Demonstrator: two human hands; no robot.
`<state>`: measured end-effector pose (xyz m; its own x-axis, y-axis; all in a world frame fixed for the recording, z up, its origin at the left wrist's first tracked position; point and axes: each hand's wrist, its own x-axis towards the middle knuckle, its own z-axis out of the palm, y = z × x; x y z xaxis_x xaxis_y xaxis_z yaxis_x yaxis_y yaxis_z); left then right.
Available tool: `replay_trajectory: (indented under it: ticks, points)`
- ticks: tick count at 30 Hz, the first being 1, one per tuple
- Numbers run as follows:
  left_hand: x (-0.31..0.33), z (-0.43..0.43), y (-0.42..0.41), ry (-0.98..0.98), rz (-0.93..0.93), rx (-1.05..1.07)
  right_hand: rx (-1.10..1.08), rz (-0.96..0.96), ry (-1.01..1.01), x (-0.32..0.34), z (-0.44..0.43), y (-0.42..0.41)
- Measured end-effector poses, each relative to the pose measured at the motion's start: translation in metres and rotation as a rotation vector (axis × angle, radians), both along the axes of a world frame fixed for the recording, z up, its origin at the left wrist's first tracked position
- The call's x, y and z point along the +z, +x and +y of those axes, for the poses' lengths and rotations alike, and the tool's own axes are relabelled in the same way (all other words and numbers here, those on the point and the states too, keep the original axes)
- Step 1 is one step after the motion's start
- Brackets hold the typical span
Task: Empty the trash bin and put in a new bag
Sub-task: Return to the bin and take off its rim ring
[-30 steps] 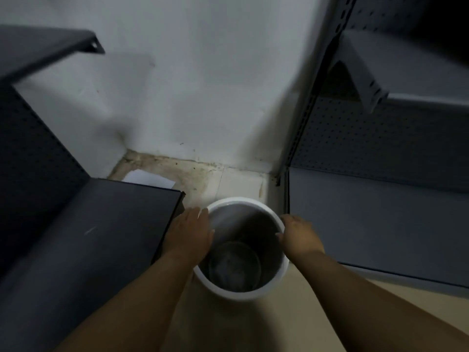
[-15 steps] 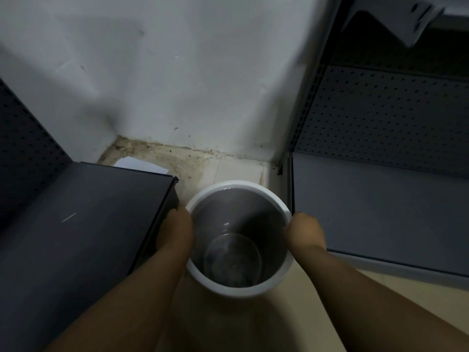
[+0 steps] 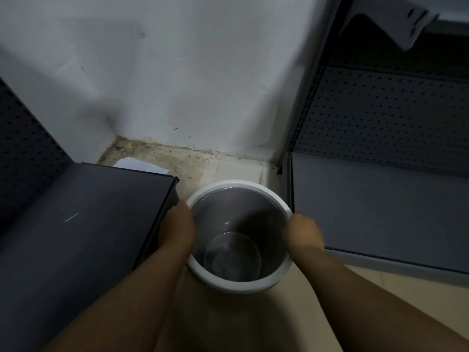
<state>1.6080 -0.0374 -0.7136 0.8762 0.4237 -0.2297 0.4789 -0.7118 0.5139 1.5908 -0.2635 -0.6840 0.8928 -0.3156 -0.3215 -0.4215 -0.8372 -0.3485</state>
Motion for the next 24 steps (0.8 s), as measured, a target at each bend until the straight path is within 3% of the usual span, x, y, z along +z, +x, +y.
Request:
replay_trajectory:
  ticks: [3,7,11,24]
  points:
    - [0.003,-0.002,-0.001,-0.108,-0.030,0.043,-0.017,-0.038,0.020,-0.001,0.001,-0.001]
    - [0.011,-0.004,-0.003,-0.078,-0.063,0.010,-0.024,-0.057,0.006,-0.004,-0.002,-0.001]
    - [0.021,-0.011,-0.005,0.027,-0.098,-0.075,-0.058,-0.084,0.011,-0.002,-0.012,0.003]
    - [0.064,-0.116,0.010,0.008,-0.254,-0.395,-0.246,-0.181,-0.070,0.024,-0.129,-0.015]
